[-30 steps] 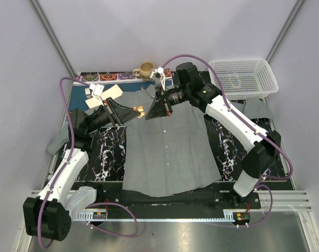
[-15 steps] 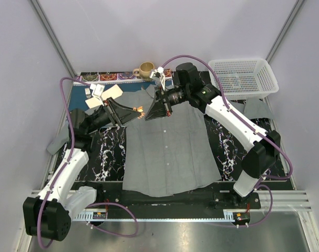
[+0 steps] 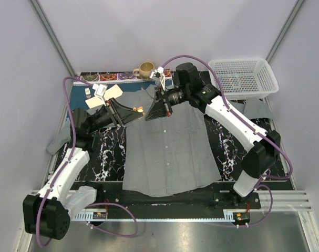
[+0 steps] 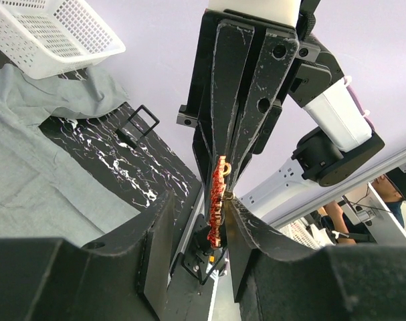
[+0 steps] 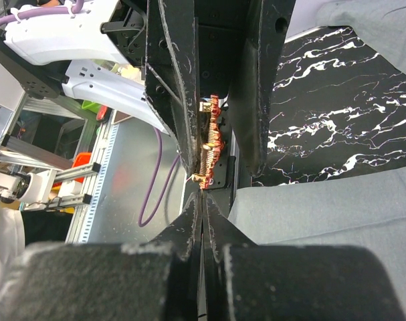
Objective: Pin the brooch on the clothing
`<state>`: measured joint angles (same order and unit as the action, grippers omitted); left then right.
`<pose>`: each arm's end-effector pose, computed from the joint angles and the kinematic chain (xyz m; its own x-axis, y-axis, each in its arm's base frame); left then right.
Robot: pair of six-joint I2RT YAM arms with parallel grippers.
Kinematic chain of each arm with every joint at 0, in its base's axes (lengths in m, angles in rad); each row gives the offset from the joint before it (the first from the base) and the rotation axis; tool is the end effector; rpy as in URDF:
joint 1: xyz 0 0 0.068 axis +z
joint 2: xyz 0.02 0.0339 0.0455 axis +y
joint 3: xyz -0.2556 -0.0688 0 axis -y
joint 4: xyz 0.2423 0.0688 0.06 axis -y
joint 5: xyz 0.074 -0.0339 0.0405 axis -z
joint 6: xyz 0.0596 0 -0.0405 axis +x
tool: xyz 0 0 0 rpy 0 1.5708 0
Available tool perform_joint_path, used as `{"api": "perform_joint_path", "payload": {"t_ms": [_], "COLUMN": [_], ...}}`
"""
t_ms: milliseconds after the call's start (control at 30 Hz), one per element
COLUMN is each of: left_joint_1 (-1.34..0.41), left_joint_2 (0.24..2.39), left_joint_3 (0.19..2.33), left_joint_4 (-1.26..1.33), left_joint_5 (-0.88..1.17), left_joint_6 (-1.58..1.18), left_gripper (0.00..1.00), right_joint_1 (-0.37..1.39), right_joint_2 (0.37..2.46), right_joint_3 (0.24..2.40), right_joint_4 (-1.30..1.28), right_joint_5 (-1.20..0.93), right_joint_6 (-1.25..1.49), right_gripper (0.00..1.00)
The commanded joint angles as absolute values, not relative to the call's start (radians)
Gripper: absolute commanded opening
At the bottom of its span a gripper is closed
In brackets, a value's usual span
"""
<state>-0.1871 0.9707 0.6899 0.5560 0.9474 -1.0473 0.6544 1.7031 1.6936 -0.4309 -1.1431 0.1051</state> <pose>0.2168 -0.0903 0.3445 -0.6255 -0.3962 -0.6722 0.6693 0.1703 -0.7232 0.2732 0.2779 0.3825 -0.4314 -0.2761 -0.8589 -0.8650 -0.1437 0.4807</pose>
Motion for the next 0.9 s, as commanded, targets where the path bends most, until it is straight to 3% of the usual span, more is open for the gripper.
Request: {"api": "perform_joint_path", "payload": {"t_ms": [0,167,233,367,400,467,500,567,733,867], "left_joint_1": [-0.196,-0.198,-0.198,-0.196,-0.198,-0.195,-0.193,-0.183,-0.161,-0.114], "left_joint_2": [0.969,0.973,0.977,0.989,0.992,1.002,1.006,1.026,1.097,1.24], "left_joint_3": [0.727,0.726,0.726,0.722,0.721,0.713,0.71,0.704,0.68,0.654], "left_joint_4": [0.611,0.614,0.617,0.632,0.629,0.623,0.624,0.62,0.667,0.816], "left_joint_5": [0.946,0.943,0.946,0.946,0.942,0.918,0.908,0.878,0.812,0.753], "left_joint_6": [-1.06,-1.065,-1.069,-1.072,-1.072,-1.081,-1.084,-1.083,-1.113,-1.207], "left_gripper": [0.38,0.36,0.31,0.09,0.0,0.0,0.0,0.0,0.0,0.0], "right_joint_1": [0.663,0.664,0.666,0.666,0.661,0.655,0.649,0.621,0.525,0.444], "right_joint_2": [1.686,1.689,1.692,1.703,1.707,1.72,1.724,1.739,1.799,1.871], "right_joint_3": [1.692,1.698,1.703,1.716,1.721,1.738,1.744,1.773,1.861,1.891], "right_joint_4": [-0.399,-0.417,-0.423,-0.437,-0.442,-0.448,-0.446,-0.448,-0.436,-0.439], "right_joint_5": [-1.157,-1.157,-1.152,-1.141,-1.141,-1.144,-1.141,-1.137,-1.111,-0.982], "right_joint_6": [0.104,0.092,0.087,0.092,0.095,0.107,0.112,0.129,0.176,0.181], "right_gripper": [0.0,0.0,0.0,0.0,0.05,0.23,0.41,0.53,0.73,0.75]}}
